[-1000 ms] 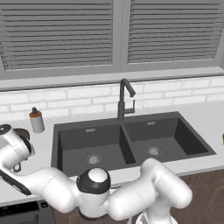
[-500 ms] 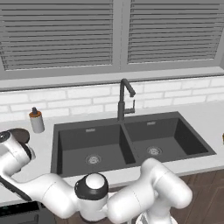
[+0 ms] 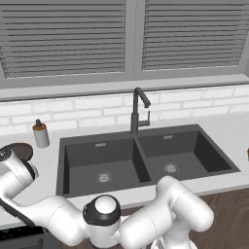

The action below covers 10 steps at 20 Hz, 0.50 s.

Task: Pick the pan and sponge and place them into the sink. Then turn on the water.

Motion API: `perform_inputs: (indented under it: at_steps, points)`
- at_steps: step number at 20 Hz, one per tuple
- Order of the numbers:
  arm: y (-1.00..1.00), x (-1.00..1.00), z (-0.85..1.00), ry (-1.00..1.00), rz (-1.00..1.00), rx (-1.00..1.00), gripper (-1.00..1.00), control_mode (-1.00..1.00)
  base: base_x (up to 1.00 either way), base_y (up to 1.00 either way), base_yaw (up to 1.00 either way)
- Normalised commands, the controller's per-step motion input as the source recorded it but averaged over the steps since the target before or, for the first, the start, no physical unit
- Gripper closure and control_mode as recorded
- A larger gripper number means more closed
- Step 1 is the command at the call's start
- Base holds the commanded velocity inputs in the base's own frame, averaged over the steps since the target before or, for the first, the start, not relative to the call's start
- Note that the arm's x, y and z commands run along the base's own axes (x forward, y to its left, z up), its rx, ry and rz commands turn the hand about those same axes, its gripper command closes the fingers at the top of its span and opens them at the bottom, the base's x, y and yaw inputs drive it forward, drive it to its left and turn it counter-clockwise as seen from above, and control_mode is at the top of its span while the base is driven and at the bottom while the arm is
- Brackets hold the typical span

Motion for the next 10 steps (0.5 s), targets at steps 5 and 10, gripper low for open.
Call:
perform_inputs:
  at_steps: [5,10]
  points:
    - [-0.18,0.00,-0.59,0.01,-0.04,0.00,1.00,-1.00,0.00,0.00,0.00]
    - [-0.60,0.00,-0.66,0.05,-0.06,0.00,1.00,-1.00,0.00,0.00,0.00]
